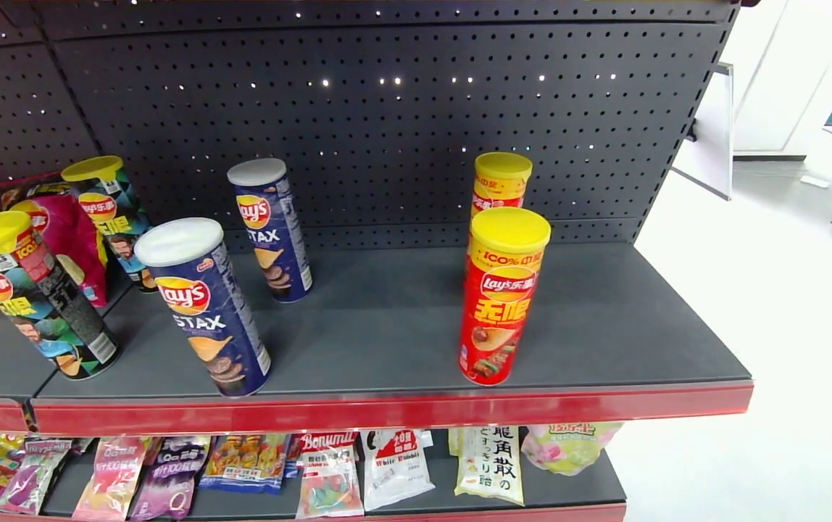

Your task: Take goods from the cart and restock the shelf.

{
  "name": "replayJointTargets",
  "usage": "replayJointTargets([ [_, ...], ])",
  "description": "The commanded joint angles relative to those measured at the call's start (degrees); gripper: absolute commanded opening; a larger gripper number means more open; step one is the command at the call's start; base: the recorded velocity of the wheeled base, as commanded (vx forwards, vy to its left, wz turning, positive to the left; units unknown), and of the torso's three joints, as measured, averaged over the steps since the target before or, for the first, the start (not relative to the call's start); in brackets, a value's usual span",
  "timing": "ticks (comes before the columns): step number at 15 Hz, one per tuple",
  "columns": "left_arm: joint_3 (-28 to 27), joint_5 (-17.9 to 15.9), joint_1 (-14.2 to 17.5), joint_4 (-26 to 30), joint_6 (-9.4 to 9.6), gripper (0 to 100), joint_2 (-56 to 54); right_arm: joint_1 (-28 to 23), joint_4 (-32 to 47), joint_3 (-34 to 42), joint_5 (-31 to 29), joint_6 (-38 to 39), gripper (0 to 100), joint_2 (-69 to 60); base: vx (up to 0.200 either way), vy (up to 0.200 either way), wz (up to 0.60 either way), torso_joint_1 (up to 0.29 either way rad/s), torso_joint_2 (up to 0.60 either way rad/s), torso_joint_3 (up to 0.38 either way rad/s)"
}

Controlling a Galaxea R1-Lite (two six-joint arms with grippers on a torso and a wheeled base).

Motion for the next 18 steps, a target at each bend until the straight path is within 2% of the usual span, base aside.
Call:
replayJointTargets([
  [1, 0.0, 0.0, 0.0, 0.0, 0.03, 100, 0.0, 0.0, 0.0, 0.0, 0.0, 0.0, 100, 0.0, 0.0, 0.2, 0.0, 0.002, 0.01, 0.002],
  [5, 0.0, -0.3, 0.0, 0.0, 0.55, 100, 0.0, 0.0, 0.0, 0.0, 0.0, 0.0, 100, 0.0, 0.0, 0.2, 0.0, 0.007, 0.0, 0.005],
  [6, 0.0, -0.5, 0.0, 0.0, 1.17, 100, 0.0, 0.0, 0.0, 0.0, 0.0, 0.0, 100, 0.0, 0.0, 0.2, 0.0, -0.002, 0.01, 0.002],
  [18, 0.0, -0.9, 0.0, 0.1, 1.7, 100, 0.0, 0.0, 0.0, 0.0, 0.0, 0.0, 100, 0.0, 0.0, 0.2, 0.0, 0.001, 0.0, 0.002],
])
